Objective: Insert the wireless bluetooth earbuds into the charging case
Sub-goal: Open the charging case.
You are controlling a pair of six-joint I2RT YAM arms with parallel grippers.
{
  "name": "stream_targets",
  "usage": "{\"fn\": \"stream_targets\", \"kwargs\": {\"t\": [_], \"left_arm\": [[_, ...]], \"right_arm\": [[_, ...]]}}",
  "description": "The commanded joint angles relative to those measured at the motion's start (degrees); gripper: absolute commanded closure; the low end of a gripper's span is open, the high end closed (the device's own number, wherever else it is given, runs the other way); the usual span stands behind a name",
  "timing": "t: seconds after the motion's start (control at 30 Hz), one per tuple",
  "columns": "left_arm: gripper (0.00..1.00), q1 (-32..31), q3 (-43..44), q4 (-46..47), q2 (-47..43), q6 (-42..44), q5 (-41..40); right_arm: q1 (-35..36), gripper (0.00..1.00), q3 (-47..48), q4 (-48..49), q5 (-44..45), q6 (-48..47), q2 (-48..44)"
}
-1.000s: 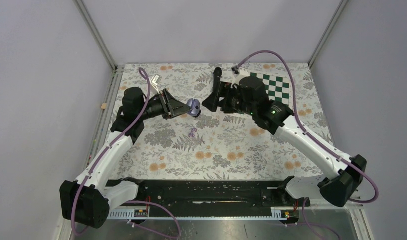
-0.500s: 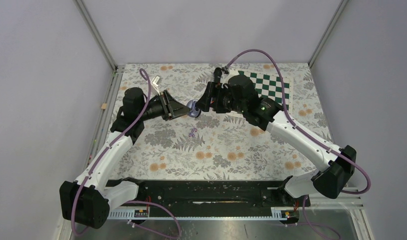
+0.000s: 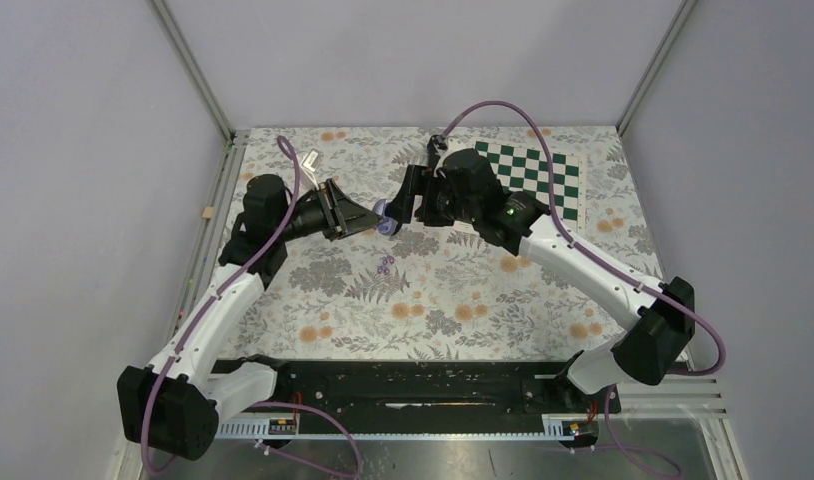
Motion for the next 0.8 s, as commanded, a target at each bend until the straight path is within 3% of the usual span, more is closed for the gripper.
{"fn": "stream_targets", "kwargs": {"t": [0.0, 0.4, 0.6, 0.77], "left_arm": [[1.00, -0.18, 3.80, 1.89, -1.57, 0.39, 0.00], [1.00, -0.09, 3.10, 4.65, -1.24, -1.80, 1.67], [1.00, -0.13, 2.74, 0.40, -1.27, 1.07, 0.74], [1.00, -0.18, 3.18, -0.79, -1.41, 1.88, -0.12]], "right_arm": [[0.56, 0.20, -1.15, 1.10, 1.26, 0.31, -1.56], [0.56, 0.20, -4.20, 1.22, 2.02, 0.91, -4.20], [0.36, 0.16, -4.83, 5.41, 1.60, 3.14, -8.94], [-0.86, 0.11, -8.98, 12.49, -4.61, 10.12, -10.06]]}}
